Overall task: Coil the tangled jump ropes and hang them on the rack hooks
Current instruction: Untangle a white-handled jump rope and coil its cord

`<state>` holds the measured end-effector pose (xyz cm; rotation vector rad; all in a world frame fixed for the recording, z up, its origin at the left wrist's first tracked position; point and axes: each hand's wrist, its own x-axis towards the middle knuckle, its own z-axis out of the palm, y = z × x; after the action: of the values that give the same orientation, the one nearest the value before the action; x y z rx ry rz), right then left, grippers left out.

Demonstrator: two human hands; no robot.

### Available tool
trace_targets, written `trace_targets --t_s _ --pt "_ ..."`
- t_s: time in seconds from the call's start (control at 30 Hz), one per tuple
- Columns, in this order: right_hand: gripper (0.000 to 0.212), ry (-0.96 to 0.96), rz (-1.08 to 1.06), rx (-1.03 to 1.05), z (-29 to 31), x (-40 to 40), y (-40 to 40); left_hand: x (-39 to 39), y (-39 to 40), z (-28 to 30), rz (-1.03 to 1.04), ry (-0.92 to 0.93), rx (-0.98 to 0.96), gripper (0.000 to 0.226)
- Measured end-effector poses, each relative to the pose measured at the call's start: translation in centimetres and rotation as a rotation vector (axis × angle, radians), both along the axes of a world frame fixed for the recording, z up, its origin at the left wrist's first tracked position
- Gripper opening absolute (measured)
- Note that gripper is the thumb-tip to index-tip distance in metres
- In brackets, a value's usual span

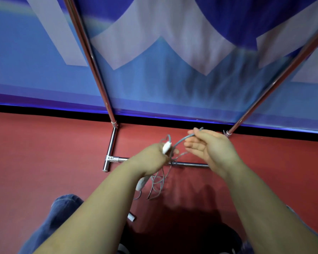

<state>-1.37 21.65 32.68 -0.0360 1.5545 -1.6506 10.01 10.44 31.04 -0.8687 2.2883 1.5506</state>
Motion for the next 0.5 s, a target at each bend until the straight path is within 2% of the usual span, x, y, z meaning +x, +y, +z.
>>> trace_targets --t_s 0.1,0.2,0.27,0.33,0.4,0.5 --pt "0.018 -0.095 -0.078 -0.083 0.2 -0.2 0.1 -0.1 0.2 -0.2 0.064 0.019 0.042 0.016" --pt "0.018 -0.047 -0.054 -0.075 0.1 -0.4 0.1 -0.3 0.0 -0.2 0.284 0.112 0.254 0.023" --pt "0.016 0.120 0.099 0.064 -0.4 -0.1 0.1 -0.5 -0.2 0.2 0.413 0.155 0.367 0.021" --pt "0.024 0.352 0.330 0.238 -1.2 0.5 0.2 -0.6 -0.4 0.5 0.512 0.190 0.463 0.022" --pt "0.025 0.508 0.514 0.332 -1.9 1.0 0.4 -0.7 -0.7 0.6 0.573 0.214 0.532 0.025" --pt "0.008 0.763 0.640 0.474 -2.5 1.0 0.7 -0.8 -0.8 0.9 0.662 0.249 0.643 0.023"
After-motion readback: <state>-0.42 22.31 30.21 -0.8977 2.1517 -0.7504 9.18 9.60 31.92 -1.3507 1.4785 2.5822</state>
